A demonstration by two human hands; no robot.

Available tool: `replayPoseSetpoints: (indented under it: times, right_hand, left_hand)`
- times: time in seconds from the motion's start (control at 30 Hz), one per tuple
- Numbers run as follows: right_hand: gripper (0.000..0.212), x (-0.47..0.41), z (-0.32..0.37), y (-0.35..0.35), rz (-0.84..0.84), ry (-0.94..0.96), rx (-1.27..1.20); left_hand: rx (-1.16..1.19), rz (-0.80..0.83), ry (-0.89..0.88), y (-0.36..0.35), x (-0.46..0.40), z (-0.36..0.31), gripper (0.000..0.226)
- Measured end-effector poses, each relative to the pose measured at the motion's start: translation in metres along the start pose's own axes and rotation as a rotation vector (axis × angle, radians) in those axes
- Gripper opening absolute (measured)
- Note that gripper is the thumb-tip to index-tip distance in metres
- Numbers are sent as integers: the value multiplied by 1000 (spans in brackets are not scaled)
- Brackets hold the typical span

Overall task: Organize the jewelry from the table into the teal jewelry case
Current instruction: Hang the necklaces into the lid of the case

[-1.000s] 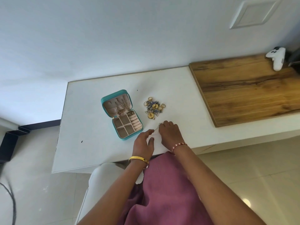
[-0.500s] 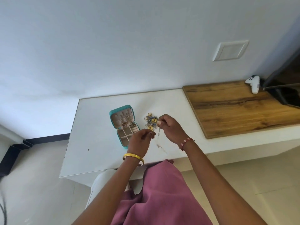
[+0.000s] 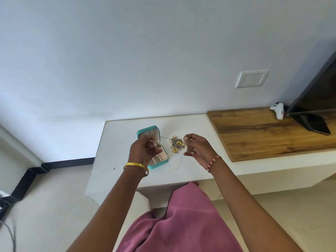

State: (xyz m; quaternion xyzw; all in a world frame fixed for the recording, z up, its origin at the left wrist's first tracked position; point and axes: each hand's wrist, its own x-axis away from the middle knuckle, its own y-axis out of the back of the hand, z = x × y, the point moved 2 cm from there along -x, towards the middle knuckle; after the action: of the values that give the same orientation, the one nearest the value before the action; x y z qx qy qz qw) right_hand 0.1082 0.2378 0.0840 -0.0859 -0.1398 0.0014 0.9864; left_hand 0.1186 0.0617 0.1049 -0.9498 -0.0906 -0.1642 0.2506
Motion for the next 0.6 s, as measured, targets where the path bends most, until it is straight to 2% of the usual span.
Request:
replayPoseSetpoints:
  times: [0.1, 0.33, 0.47, 0.53, 0.6]
  right_hand:
    - [14, 4, -4, 8, -46, -8, 53]
    - [38, 16, -8, -2, 21, -38, 50]
    - [51, 19, 0, -8, 75, -38, -277]
    - [53, 20, 6, -12, 101, -34, -470]
    - [51, 23, 15, -18, 114, -18, -558]
  left_hand:
    - [66, -18, -5, 13, 4, -12, 22]
    - [121, -12, 24, 36, 16, -13, 21]
    - [76, 1, 86, 53, 17, -11, 30]
    - [11, 42, 133, 56, 21, -8, 37]
    - [-49, 84, 182, 57, 28, -4, 43]
